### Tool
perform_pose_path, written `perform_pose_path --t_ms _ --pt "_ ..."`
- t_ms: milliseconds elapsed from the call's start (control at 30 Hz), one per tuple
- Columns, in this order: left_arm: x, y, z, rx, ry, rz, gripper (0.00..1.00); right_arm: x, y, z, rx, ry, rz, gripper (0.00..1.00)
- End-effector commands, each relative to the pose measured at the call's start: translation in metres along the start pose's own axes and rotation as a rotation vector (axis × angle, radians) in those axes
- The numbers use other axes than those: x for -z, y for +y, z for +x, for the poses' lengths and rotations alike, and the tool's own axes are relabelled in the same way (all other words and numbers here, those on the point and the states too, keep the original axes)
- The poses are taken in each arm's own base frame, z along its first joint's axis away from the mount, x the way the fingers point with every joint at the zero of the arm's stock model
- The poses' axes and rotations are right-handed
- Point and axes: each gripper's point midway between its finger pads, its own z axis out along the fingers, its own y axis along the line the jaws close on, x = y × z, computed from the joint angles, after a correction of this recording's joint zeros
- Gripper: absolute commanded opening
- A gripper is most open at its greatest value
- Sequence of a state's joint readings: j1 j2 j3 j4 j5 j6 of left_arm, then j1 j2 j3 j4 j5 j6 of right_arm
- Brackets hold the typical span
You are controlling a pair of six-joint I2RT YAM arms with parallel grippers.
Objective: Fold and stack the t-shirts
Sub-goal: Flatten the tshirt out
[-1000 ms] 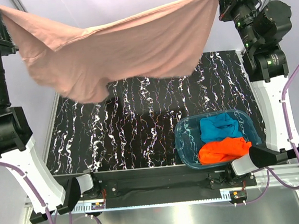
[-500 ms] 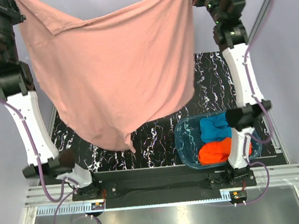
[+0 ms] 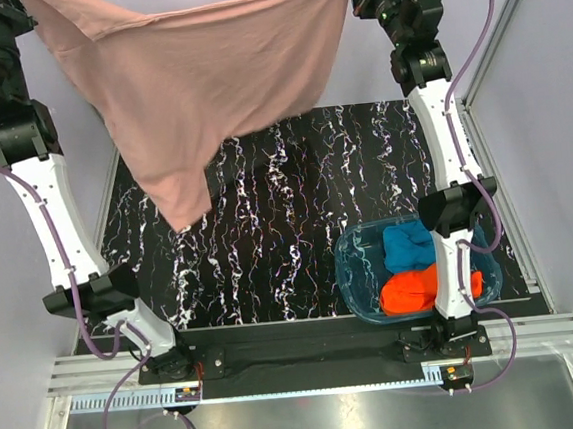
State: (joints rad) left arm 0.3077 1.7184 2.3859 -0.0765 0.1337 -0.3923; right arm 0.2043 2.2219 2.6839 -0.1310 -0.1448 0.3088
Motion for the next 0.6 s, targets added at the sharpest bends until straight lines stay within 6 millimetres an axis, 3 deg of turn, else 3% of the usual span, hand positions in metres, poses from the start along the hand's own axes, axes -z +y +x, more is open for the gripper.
perform_pose_path --t_ms 0,33,100,133,200,233,267,300,333,367,400,433,467,533,567 --pt "0.034 -0.032 -0.088 -0.047 -0.191 0.041 0.00 0.021 0.036 -0.057 0.019 -0.092 -0.061 0.00" --pt "0.047 -0.039 -0.104 -0.062 -0.212 0.045 0.00 0.030 0.049 -0.067 0.026 -0.092 -0.076 0.00" --pt "0.060 -0.042 -0.110 -0.071 -0.209 0.033 0.00 0.036 0.054 -0.054 0.025 -0.044 -0.078 0.00" --pt "0.079 -0.052 -0.135 -0.093 -0.252 0.032 0.00 0.046 0.065 -0.056 0.027 -0.031 -0.094 0.00" --pt "0.094 -0.053 -0.141 -0.108 -0.242 0.012 0.00 0.057 0.079 -0.059 0.026 -0.020 -0.114 0.00" --pt "0.103 -0.055 -0.148 -0.123 -0.248 0.005 0.00 0.074 0.092 -0.081 0.038 -0.050 -0.136 0.00" --pt "0.121 -0.064 -0.168 -0.134 -0.284 0.006 0.00 0.078 0.098 -0.068 0.031 -0.017 -0.143 0.00" --pt "0.131 -0.067 -0.175 -0.143 -0.289 0.000 0.00 0.085 0.103 -0.070 0.033 -0.017 -0.149 0.00" --pt "0.139 -0.070 -0.182 -0.155 -0.301 -0.003 0.00 0.104 0.115 -0.095 0.038 -0.059 -0.165 0.00" --pt "0.159 -0.078 -0.201 -0.161 -0.336 -0.006 0.00 0.110 0.118 -0.087 0.032 -0.038 -0.162 0.00" --pt "0.167 -0.081 -0.208 -0.165 -0.348 -0.011 0.00 0.118 0.121 -0.092 0.032 -0.046 -0.164 0.00" --pt "0.175 -0.083 -0.214 -0.174 -0.361 -0.015 0.00 0.138 0.131 -0.118 0.028 -0.095 -0.179 0.00" --pt "0.185 -0.086 -0.222 -0.178 -0.377 -0.020 0.00 0.144 0.129 -0.113 0.024 -0.082 -0.171 0.00" --pt "0.207 -0.096 -0.237 -0.182 -0.407 -0.006 0.00 0.168 0.138 -0.136 0.016 -0.122 -0.183 0.00" --pt "0.210 -0.092 -0.237 -0.177 -0.408 -0.031 0.00 0.173 0.137 -0.133 0.014 -0.110 -0.180 0.00"
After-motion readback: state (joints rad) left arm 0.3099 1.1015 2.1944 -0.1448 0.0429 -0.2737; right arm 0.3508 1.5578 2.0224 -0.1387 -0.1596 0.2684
